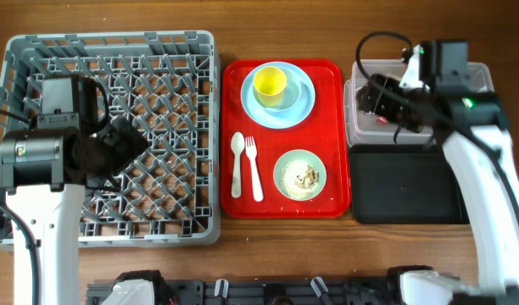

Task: Sort waste into correct bins and load items into the dishwasher rack
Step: 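Grasp the rim of the green rice bowl with the right gripper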

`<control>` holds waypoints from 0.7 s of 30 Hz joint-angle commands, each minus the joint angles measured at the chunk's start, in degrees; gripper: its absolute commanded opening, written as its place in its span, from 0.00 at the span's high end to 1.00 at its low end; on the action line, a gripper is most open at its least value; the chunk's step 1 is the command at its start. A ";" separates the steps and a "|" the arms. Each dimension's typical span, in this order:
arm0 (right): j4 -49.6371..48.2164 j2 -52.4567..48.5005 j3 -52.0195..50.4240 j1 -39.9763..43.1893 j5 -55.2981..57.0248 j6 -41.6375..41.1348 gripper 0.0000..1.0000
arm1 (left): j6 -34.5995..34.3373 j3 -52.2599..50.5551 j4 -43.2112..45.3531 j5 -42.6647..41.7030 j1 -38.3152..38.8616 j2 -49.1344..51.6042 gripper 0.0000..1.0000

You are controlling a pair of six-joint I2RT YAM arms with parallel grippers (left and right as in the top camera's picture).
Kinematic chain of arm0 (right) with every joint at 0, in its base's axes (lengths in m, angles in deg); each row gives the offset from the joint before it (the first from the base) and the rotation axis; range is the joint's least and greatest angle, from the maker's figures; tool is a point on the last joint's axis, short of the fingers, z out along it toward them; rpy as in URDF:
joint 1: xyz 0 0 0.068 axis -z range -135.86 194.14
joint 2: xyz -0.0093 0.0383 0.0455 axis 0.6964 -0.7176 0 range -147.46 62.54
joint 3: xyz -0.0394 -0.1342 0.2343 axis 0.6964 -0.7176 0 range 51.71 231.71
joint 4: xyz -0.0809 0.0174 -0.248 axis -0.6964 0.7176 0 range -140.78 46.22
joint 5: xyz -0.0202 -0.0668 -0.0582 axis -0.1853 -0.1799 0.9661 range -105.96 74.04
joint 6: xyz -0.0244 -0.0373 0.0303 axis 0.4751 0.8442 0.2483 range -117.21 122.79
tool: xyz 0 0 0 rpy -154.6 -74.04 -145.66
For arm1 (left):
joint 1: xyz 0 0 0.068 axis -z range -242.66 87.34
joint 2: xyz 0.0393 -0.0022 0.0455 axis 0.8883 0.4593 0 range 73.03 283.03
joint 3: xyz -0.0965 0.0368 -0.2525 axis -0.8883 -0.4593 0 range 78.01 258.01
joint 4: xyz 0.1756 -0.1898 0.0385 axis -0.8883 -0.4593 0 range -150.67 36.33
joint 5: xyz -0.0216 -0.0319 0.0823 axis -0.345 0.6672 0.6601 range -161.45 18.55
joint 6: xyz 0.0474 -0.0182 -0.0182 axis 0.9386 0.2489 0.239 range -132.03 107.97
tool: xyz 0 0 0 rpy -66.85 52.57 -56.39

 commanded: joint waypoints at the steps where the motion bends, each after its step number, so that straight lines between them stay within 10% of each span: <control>1: 5.49 3.61 1.14 -6.14 -11.47 4.96 0.23 | 0.04 -0.15 -0.04 0.76 -0.37 -0.22 0.00; 6: 1.16 2.89 -5.88 -23.26 -9.55 5.29 0.55 | 0.04 -0.15 -0.04 0.76 -0.37 -0.22 0.00; 11: -4.59 -0.85 -12.68 -35.98 9.22 -4.63 0.55 | 0.04 -0.15 -0.04 0.76 -0.37 -0.22 0.00; 21: -14.58 -14.12 -14.75 -43.28 9.97 -5.40 0.59 | 0.04 -0.15 -0.04 0.76 -0.37 -0.22 0.00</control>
